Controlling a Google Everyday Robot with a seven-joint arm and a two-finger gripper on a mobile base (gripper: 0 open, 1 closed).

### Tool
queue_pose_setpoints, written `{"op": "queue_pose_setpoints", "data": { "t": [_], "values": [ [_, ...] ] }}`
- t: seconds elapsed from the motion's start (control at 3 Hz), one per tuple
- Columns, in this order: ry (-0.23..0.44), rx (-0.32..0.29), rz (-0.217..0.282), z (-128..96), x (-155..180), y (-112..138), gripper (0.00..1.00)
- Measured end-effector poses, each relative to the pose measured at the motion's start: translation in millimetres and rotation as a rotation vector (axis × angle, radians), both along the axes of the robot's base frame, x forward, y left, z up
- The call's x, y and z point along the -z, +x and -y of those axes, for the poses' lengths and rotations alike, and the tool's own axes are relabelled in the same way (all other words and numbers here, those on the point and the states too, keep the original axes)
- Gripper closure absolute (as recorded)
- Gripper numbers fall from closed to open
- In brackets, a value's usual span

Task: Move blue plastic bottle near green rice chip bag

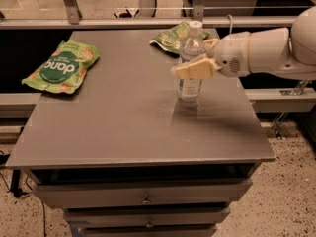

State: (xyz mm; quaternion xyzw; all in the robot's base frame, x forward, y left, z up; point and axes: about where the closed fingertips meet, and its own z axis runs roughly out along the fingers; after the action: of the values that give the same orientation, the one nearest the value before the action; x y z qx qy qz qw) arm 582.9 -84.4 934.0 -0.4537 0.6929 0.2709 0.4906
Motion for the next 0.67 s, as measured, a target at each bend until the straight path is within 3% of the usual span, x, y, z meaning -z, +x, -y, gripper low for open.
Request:
{"op": "queue_pose_setpoints", "data": {
  "t": [0.33,0.67],
  "values": [
    [0.038,0.0,0.099,-34.6,-45.7,32.0,0.87],
    [0.045,-0.004,0.118,-42.3,-55.4,36.4,1.0]
  ]
}}
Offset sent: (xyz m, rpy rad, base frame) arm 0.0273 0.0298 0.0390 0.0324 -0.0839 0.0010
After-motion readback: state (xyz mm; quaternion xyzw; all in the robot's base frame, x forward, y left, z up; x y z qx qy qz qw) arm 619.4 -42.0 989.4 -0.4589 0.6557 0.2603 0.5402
